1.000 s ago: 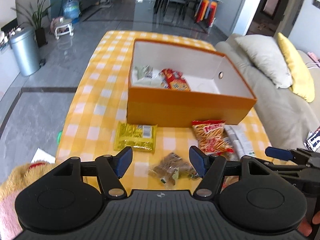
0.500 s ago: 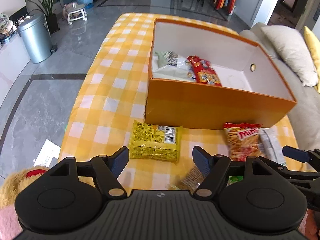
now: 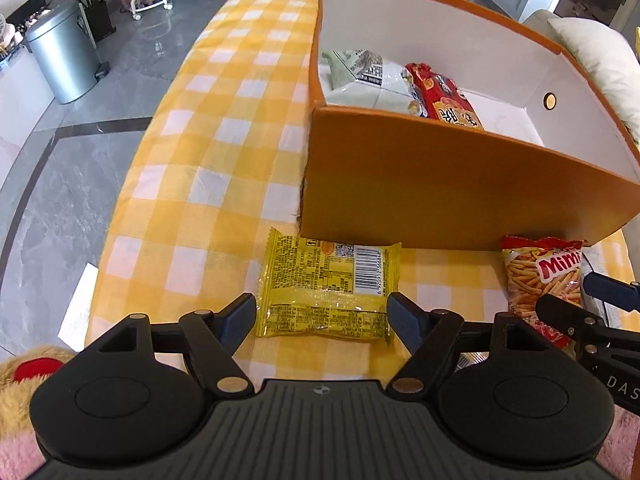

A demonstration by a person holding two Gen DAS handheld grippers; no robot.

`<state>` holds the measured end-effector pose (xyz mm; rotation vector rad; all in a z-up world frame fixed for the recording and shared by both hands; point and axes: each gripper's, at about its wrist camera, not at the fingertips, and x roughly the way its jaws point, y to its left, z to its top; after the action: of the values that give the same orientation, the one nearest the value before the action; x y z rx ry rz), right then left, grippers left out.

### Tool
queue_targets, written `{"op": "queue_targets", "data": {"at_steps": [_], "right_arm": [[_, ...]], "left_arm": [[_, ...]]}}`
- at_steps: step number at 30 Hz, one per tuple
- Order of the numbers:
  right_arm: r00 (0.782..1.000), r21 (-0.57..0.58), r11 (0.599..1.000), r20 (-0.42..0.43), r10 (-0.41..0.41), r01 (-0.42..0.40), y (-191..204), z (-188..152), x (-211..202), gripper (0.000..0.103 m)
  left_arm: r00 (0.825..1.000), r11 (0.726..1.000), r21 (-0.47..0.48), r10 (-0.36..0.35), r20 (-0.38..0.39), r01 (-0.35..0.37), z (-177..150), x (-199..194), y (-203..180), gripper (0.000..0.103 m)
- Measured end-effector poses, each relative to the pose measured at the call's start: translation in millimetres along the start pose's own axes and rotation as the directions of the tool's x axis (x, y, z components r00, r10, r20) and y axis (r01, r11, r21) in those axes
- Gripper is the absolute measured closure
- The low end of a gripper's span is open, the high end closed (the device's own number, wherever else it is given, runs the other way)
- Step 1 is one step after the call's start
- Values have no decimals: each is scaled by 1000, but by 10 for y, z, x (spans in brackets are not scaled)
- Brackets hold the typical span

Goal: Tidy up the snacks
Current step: 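Grasp the yellow wafer pack with left gripper while right gripper grasps red Mimi bag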

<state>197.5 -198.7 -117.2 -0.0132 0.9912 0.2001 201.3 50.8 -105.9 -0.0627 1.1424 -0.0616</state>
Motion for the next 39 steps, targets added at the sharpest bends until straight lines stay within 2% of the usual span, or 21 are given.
{"op": "queue_targets", "data": {"at_steps": [2,6,9,17,22,26,30,39], "right_arm": [[1000,1,1000,1,6,-6,-4,-5,35,44],[1000,11,1000,-15,9,-9,-12,-21,108,58],[1000,31,999,-11,16,-15,-48,-38,122,60],[999,20,1000,-25,23,-22,-40,-77,184,64],[999,10,1000,-29,25,-24,-18,-75,207,64],[999,25,999,-32,34,-33,-46,-71,212,64],[999,23,999,-36,38,-37,-60,-65,211,64],[999,17,999,-17,49,-49,-83,-52,118,71]], "left_arm": [[1000,1000,16,-19,4,19,0,28,-24,15],[1000,999,48,18,-8,-17,-5,127,-78,15],[999,998,53,35,-7,-35,-12,174,-76,9],[1000,998,52,30,-7,-29,-9,235,-90,6],[999,991,126,48,-5,-47,-49,285,-199,0],[999,993,114,35,-11,-34,-35,273,-171,9],[1000,993,116,31,3,-31,-37,221,-147,35],[999,998,61,15,31,-17,-30,69,-46,38]]}}
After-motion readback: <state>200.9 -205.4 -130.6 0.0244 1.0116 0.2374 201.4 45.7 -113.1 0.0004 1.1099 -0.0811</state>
